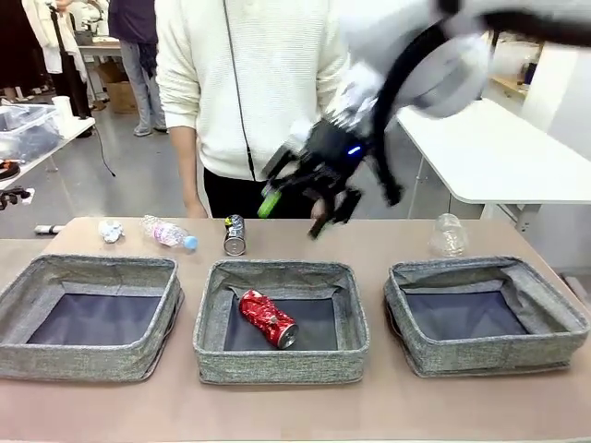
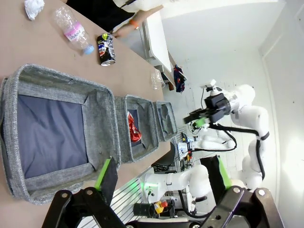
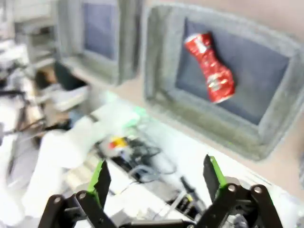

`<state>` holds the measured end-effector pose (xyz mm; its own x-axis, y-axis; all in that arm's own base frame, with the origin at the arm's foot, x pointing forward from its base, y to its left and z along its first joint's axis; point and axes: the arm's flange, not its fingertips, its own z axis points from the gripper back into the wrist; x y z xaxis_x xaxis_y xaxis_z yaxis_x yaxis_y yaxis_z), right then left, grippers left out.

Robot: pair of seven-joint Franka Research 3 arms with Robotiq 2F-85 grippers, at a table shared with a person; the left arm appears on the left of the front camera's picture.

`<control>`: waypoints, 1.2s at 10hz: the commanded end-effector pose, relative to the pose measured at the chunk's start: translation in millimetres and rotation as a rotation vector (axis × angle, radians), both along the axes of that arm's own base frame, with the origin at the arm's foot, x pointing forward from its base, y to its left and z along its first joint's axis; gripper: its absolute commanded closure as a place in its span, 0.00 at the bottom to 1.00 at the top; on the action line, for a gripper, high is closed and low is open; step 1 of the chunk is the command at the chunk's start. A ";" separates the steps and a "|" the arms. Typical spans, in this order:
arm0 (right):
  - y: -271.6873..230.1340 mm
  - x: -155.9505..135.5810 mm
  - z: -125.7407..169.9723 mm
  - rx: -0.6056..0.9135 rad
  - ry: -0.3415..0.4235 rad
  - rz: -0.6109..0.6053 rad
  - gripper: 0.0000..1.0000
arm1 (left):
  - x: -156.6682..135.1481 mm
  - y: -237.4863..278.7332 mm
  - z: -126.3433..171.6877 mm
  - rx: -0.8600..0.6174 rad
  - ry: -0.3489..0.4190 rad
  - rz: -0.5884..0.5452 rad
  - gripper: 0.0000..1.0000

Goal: Sort the waste into the appropriate baskets.
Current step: Place the picked waste into the Fabric basket indicated by the person.

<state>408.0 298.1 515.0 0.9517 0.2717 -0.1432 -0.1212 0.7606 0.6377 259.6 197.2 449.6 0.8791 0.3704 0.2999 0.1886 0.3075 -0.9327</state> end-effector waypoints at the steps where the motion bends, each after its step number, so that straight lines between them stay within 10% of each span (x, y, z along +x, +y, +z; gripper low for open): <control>1: -126.2 -19.2 -20.2 0.562 0.257 -0.222 0.00 | 0.7 -1.0 1.1 -0.007 -0.027 -0.003 0.00; 3: -198.6 -22.2 -74.4 0.844 0.438 -0.434 0.00 | 0.7 -1.0 1.1 -0.007 -0.027 -0.003 0.00; 5: -243.2 -46.8 -124.9 1.062 0.212 -0.479 0.00 | 0.7 -1.0 1.1 -0.007 -0.027 -0.003 0.00; 8: -255.7 -73.9 -168.9 1.045 0.072 -0.589 0.00 | 0.7 -1.0 1.1 -0.007 -0.027 -0.003 0.00; 12: -277.7 -110.7 -84.0 0.759 -0.191 -0.517 0.00 | 0.7 -1.0 1.1 -0.007 -0.027 -0.003 0.00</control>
